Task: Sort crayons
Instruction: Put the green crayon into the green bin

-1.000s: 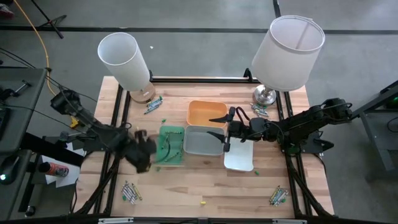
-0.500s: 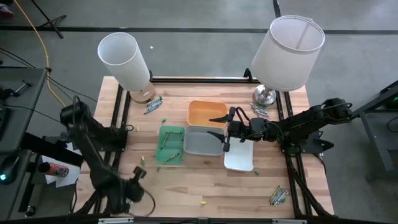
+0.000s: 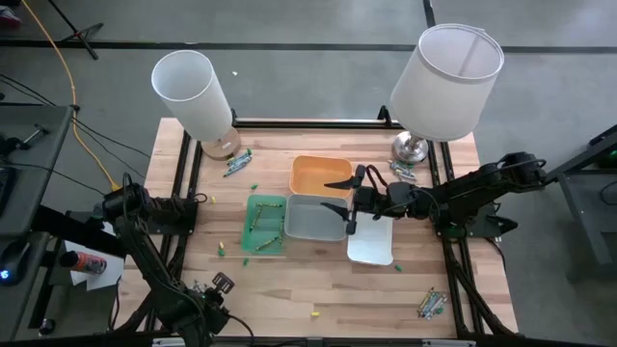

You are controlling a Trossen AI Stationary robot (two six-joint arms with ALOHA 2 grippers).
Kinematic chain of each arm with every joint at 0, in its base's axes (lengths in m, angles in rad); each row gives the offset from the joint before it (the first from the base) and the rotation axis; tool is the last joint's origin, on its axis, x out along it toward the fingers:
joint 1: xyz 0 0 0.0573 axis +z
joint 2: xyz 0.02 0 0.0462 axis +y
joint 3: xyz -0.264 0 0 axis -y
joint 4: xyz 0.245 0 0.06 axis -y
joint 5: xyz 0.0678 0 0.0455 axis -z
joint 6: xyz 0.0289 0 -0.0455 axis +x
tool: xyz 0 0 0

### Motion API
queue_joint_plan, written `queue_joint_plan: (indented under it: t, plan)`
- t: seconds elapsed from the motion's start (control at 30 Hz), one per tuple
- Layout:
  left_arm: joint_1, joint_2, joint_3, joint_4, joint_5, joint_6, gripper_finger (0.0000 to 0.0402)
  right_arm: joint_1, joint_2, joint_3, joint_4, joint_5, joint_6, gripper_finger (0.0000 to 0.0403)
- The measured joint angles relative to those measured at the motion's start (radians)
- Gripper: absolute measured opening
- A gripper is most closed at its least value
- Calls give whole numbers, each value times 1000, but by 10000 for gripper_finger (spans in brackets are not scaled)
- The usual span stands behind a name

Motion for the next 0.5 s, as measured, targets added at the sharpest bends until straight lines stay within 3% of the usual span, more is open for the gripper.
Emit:
queue_joint_plan:
  t: [0.27,0.5]
  plan:
    - [0,1,-14,24,-2,28,136,-1,0,0,-18,0,0,224]
    - [0,1,-83,84,7,32,154,-2,0,0,-18,1,0,224]
